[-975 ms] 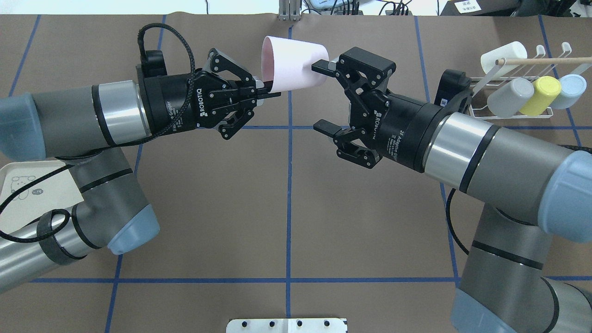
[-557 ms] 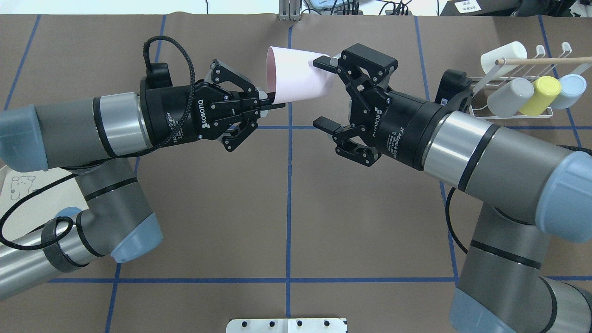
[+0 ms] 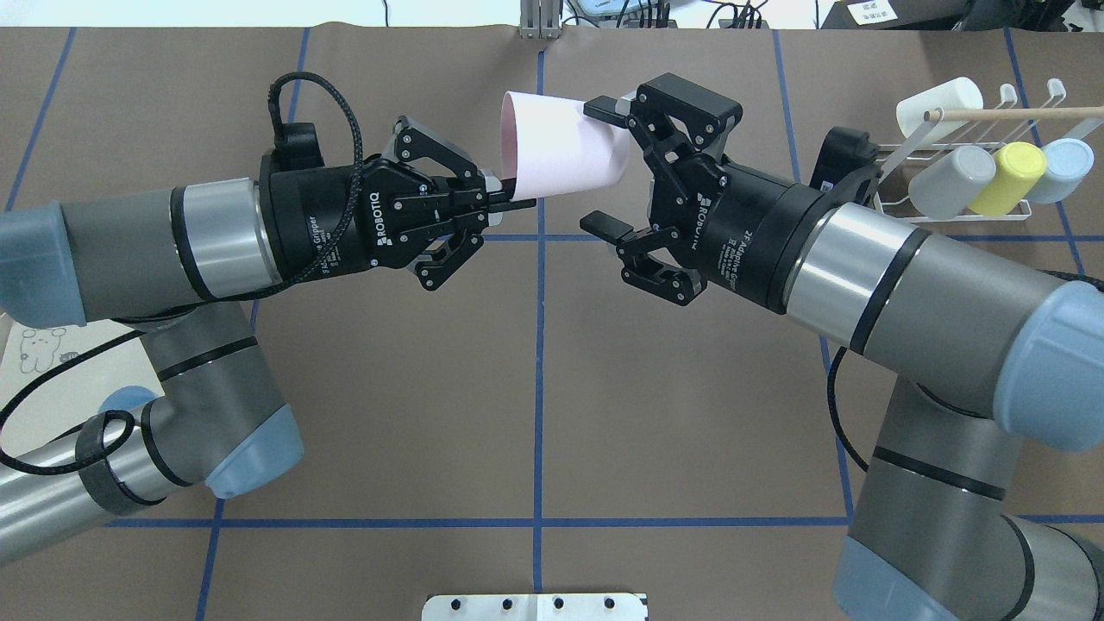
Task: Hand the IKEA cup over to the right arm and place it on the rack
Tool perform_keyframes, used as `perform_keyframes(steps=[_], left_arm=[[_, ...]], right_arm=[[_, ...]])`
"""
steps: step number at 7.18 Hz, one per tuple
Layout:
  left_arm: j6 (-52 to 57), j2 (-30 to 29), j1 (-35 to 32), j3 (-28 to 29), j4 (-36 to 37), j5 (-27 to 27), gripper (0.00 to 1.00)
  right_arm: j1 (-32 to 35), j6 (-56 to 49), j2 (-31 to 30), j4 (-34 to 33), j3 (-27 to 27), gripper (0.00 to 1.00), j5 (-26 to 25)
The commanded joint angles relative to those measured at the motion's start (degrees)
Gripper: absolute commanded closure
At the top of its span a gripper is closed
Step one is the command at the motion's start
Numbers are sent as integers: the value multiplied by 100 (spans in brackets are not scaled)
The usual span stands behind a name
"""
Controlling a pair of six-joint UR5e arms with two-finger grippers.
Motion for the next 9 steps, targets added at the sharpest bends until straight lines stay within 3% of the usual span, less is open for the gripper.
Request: perform_keyframes(steps=[1, 2, 3, 4, 5, 6, 7, 9], left_arm=[[6, 15, 17, -16, -1, -9, 100], [6, 15, 17, -16, -1, 0, 100], [6, 15, 17, -16, -1, -9, 100], [6, 15, 17, -16, -1, -9, 83], [6, 15, 17, -24, -1, 0, 52], [6, 15, 17, -33, 8, 0, 39], [15, 15, 17, -59, 16, 0, 14], [93, 145, -9, -138, 25, -35, 11]], right_arm=[[0, 1, 10, 0, -23, 6, -41], [0, 1, 19, -9, -23, 20, -50], [0, 53, 19, 0, -23, 41, -50], [0, 114, 19, 0, -23, 67, -50], [0, 115, 19, 0, -23, 86, -50], [0, 115, 19, 0, -14, 93, -50], [0, 115, 19, 0, -14, 94, -50], [44, 89, 2, 0, 12, 94, -59]])
